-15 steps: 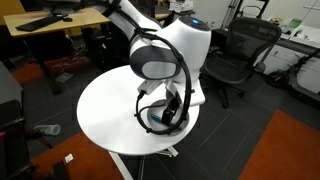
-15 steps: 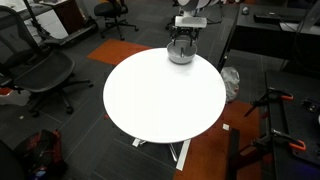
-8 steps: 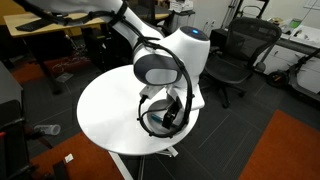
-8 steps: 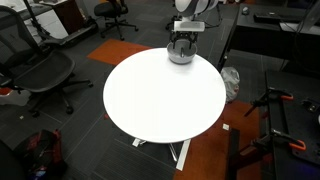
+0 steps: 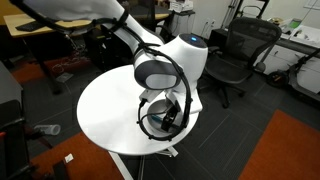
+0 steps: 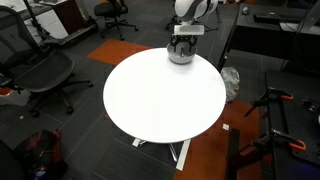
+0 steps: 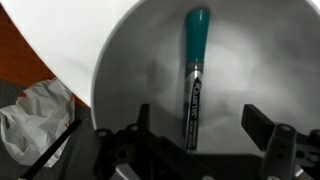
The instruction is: Remove the marker from the bowl and place it on the table
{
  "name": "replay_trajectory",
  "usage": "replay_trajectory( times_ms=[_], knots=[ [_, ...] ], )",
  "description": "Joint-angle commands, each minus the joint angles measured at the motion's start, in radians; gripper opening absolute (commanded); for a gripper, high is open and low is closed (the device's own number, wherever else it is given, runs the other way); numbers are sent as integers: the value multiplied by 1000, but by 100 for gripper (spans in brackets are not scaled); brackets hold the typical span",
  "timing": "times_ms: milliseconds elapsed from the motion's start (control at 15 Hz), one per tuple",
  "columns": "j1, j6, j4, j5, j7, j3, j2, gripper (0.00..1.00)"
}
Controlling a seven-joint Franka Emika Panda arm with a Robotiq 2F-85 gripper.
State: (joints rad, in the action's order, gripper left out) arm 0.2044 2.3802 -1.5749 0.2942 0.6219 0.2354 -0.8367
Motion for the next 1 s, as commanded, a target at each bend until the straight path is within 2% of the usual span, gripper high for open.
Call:
replay_trajectory(
  times_ms=[0, 533, 600, 667, 933],
  knots=[
    [-9, -34, 37, -20, 36, 13, -18, 61],
    [-5, -38, 46, -18, 34, 12, -22, 2],
    [-6, -40, 47, -19, 34, 12, -23, 0],
    [-6, -42, 48, -20, 33, 12, -22, 5],
    [-22, -39, 8, -30, 36, 22, 26, 5]
  ],
)
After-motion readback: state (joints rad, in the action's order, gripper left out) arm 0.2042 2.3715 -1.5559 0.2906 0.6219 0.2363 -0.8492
